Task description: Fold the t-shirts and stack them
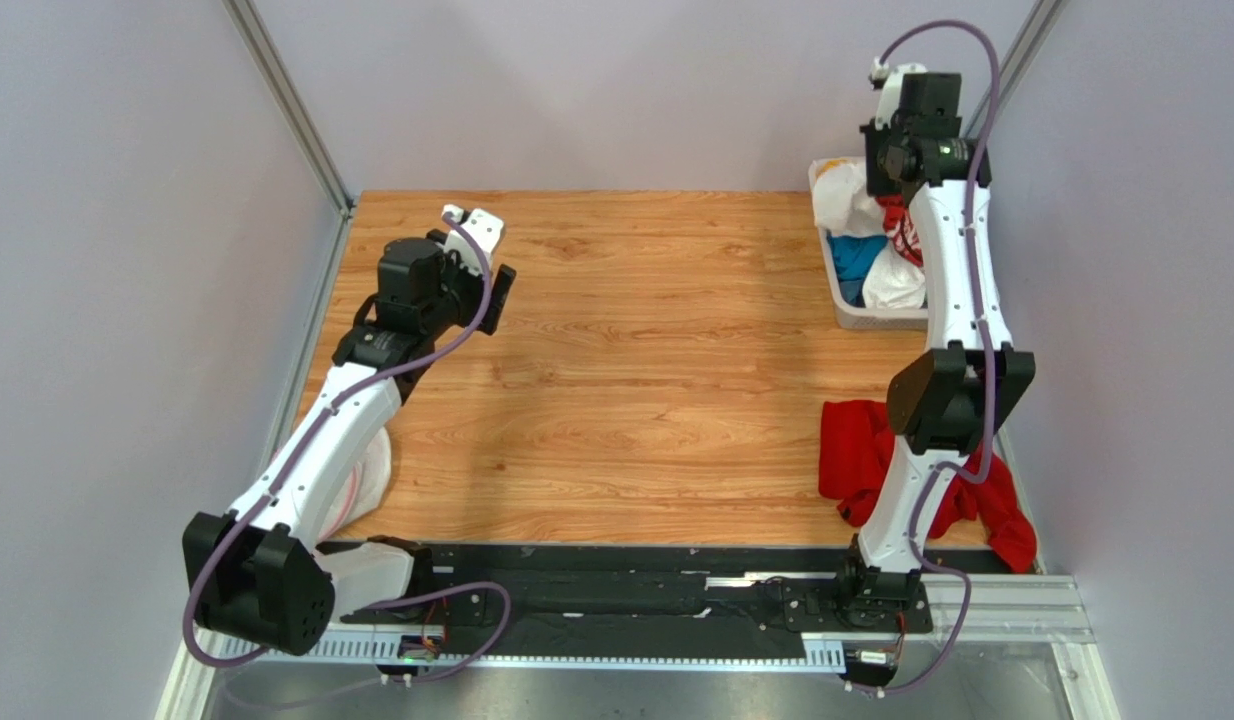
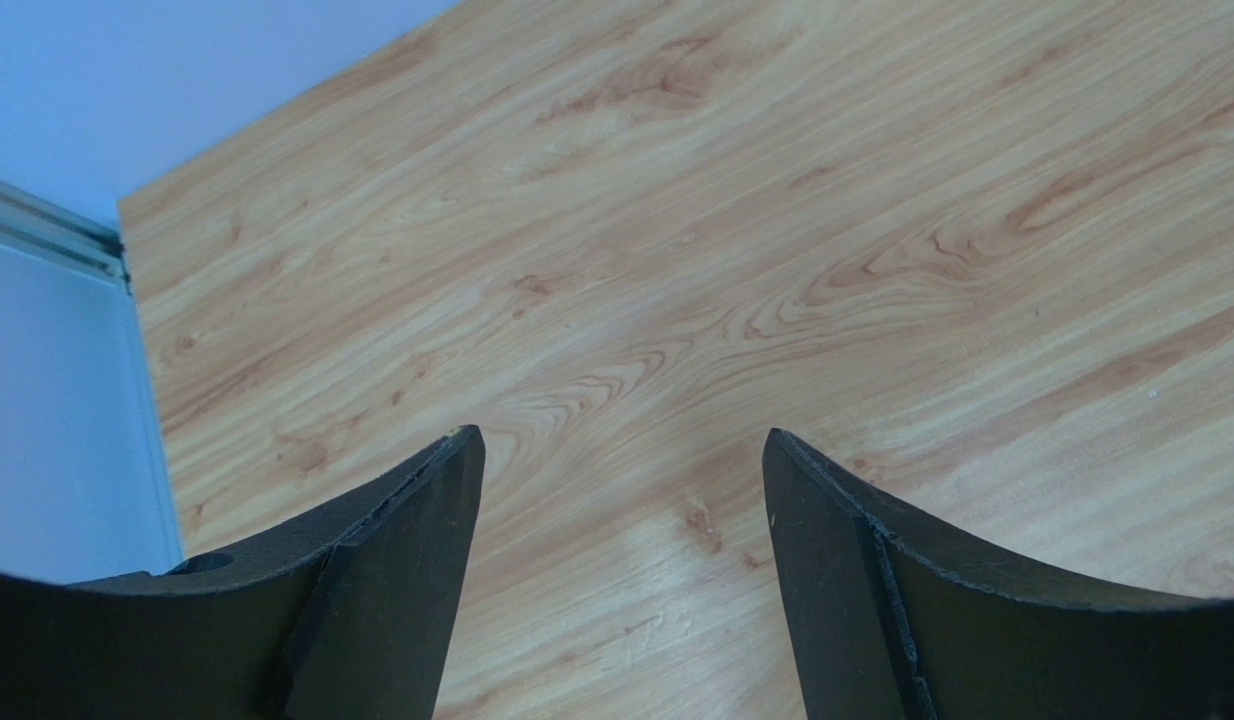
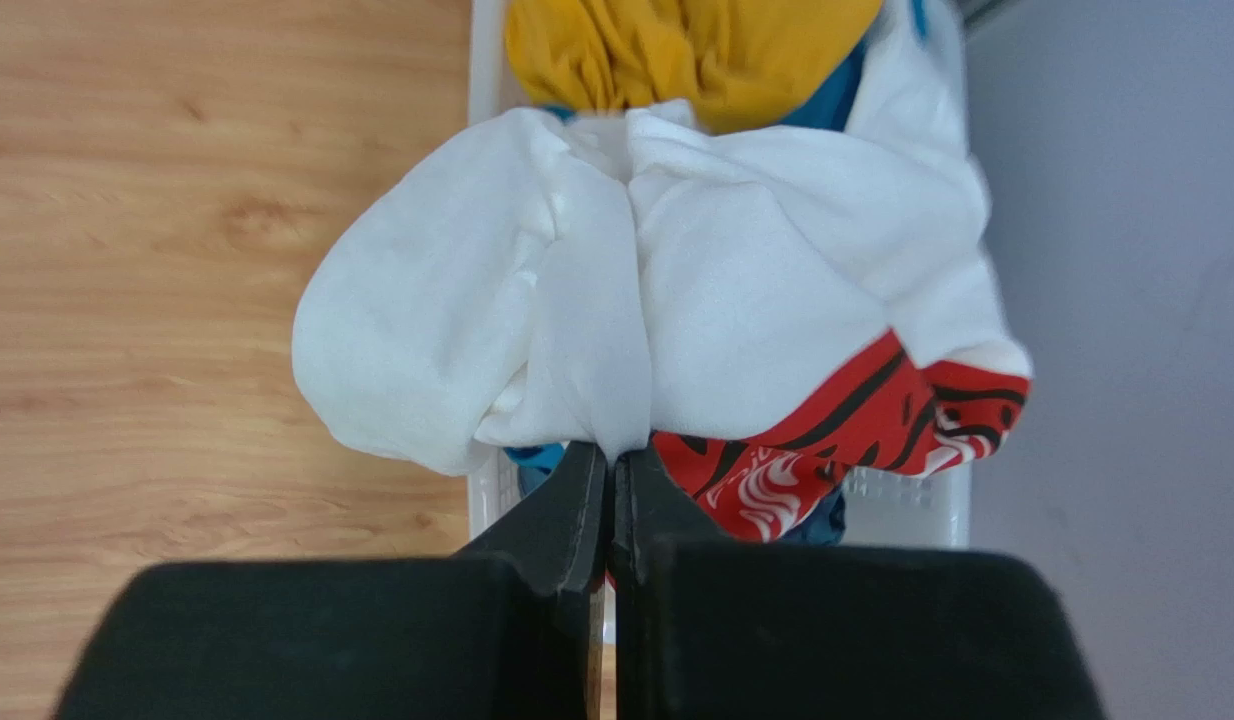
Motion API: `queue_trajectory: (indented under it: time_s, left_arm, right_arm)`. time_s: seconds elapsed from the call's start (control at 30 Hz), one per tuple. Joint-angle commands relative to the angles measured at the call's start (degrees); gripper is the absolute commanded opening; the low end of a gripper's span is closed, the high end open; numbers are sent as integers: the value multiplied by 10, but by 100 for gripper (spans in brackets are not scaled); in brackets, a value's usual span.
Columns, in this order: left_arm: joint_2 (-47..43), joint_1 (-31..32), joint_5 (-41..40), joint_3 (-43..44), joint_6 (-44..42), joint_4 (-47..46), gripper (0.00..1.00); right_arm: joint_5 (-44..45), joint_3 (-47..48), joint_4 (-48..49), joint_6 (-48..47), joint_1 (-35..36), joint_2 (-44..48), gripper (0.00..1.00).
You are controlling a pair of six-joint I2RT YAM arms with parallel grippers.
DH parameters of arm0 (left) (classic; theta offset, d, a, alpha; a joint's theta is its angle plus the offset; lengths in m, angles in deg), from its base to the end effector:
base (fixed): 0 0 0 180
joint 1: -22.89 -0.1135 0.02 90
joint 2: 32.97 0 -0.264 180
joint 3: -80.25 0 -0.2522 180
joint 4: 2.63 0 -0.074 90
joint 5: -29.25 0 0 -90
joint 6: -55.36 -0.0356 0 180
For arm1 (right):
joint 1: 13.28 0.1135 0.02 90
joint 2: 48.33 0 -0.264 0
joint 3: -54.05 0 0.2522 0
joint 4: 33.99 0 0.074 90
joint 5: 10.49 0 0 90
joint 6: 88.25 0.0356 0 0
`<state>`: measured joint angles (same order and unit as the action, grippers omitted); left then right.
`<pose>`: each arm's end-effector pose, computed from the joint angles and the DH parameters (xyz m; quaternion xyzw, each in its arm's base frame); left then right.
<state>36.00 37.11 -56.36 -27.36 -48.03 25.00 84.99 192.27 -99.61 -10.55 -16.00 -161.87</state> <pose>0.2677 -0.0707 0.3301 0.2204 0.8099 -0.0361 0.5425 0.4366 -0.0241 0.3891 -0.0561 0.9072 -0.0973 0.4055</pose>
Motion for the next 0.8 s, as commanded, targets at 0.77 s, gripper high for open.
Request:
queue_trajectory:
  time_s: [0.77]
  left_arm:
    - [-89,-1,-101,-51,-30,-88,77]
  right_arm:
    - [-46,90,5,-21,337,99,0]
